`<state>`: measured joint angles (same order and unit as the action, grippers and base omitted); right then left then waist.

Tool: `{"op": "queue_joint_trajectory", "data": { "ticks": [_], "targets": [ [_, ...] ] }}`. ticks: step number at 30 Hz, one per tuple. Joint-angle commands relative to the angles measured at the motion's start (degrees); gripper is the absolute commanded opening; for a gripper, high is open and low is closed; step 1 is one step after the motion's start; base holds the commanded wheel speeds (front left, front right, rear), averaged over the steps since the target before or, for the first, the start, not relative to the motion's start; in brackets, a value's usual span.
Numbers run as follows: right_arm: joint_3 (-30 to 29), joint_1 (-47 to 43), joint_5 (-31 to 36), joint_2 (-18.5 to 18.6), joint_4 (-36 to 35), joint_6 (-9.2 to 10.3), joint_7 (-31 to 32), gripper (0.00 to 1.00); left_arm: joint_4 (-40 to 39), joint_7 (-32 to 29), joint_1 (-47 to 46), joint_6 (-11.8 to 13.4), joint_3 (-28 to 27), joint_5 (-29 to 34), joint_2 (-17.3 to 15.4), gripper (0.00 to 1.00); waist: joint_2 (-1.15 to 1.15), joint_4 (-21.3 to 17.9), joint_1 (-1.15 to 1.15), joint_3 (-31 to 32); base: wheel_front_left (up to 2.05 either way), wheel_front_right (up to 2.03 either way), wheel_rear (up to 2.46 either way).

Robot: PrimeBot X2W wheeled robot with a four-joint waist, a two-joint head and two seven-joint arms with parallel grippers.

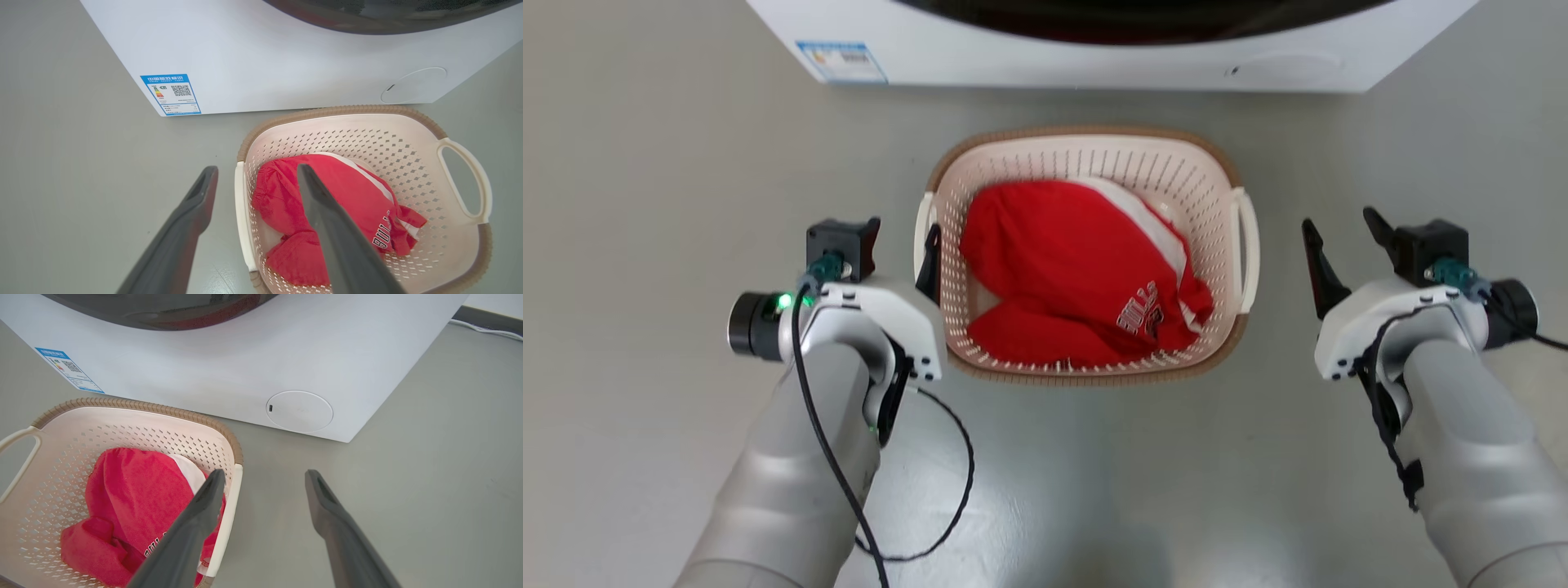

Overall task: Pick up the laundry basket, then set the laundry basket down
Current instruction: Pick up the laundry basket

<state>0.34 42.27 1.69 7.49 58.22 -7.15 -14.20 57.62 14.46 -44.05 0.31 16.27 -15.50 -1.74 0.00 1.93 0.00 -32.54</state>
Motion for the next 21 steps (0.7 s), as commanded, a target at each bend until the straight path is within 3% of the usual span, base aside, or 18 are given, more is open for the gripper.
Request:
{"op": "queue_joint_trajectory", "data": {
  "ticks": [1, 21],
  "targets": [
    [1.55, 0.64, -0.65, -0.04, -0.36, -0.34, -0.80, 1.00, -0.38, 0.54, -1.28, 0.45, -0.56, -0.89, -1.13, 1.00, 0.00, 0.66, 0.00, -2.80, 0.00, 0.00, 0.00],
    [7.53, 7.44, -4.08, 0.74, 1.85, -0.34, -0.80, 1.00, 5.77, 0.54, -11.68, 2.70, 9.74, -8.98, -1.13, 1.00, 0.00, 1.81, 0.00, -13.64, 0.00, 0.00, 0.00]
  ]
}}
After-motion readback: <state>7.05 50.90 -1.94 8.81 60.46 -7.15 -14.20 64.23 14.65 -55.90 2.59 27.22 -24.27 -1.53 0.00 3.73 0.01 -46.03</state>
